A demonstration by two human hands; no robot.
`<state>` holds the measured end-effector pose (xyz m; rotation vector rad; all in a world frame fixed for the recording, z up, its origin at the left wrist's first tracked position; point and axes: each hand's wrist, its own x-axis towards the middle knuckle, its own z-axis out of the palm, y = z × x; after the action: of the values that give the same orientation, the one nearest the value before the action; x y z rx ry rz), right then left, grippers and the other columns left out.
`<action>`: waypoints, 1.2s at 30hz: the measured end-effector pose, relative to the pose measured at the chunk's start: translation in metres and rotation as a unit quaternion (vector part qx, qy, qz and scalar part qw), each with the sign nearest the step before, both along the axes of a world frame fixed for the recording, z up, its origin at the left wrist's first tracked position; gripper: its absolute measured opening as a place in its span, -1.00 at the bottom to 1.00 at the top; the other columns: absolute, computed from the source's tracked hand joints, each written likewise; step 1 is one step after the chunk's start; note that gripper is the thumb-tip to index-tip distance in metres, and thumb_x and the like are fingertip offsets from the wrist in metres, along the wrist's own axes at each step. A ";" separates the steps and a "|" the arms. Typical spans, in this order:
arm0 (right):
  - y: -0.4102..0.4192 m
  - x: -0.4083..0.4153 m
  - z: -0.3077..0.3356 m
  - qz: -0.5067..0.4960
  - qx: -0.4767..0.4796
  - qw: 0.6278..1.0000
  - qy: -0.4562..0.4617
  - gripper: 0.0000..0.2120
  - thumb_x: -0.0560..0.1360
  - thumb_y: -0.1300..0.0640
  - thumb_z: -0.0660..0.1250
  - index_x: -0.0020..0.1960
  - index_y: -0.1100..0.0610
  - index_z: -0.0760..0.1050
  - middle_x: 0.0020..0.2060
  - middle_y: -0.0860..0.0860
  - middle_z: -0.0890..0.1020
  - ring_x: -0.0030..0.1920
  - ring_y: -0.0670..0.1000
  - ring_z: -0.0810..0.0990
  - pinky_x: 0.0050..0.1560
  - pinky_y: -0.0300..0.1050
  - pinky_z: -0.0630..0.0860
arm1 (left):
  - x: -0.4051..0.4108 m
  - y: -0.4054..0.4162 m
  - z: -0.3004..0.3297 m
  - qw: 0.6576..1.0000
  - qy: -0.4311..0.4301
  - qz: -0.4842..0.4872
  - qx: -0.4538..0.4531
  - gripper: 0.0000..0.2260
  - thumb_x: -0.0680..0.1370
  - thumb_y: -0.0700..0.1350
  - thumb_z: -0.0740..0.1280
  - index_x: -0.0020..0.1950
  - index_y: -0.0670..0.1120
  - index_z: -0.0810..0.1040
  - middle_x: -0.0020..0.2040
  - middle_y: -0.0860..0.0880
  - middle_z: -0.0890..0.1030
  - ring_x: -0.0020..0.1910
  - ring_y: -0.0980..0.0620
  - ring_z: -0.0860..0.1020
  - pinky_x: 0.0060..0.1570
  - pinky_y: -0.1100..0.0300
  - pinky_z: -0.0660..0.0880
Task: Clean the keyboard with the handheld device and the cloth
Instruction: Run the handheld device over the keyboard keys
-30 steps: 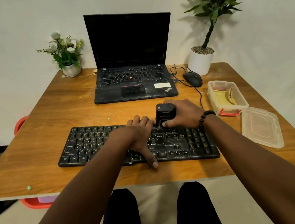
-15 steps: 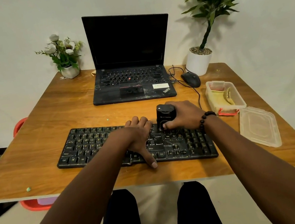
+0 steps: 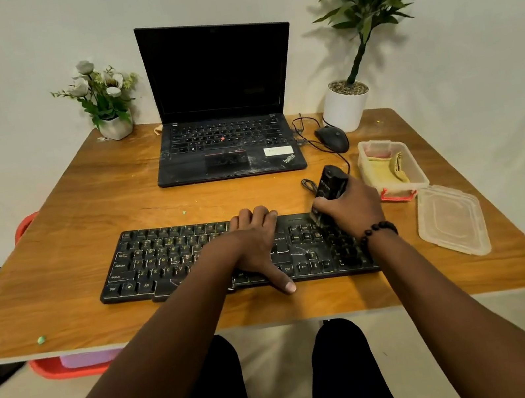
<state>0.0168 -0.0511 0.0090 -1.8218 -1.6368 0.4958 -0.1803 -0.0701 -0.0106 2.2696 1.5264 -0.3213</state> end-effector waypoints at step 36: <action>-0.020 0.021 0.027 0.170 -0.160 0.972 -0.035 -0.66 0.36 0.00 0.48 0.06 0.11 0.53 -0.13 0.03 0.68 -0.13 0.04 0.64 -0.10 -0.02 0.61 | 0.003 0.004 0.003 0.999 0.045 -0.017 -0.002 0.30 0.21 0.51 0.45 0.64 -0.07 -0.18 0.60 -0.03 -0.08 0.54 -0.19 -0.02 0.53 -0.19 0.01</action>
<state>0.0378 -0.0716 0.0364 -1.7998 -2.0259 0.8990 -0.1769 -0.0660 -0.0075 2.3089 1.5293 -0.4414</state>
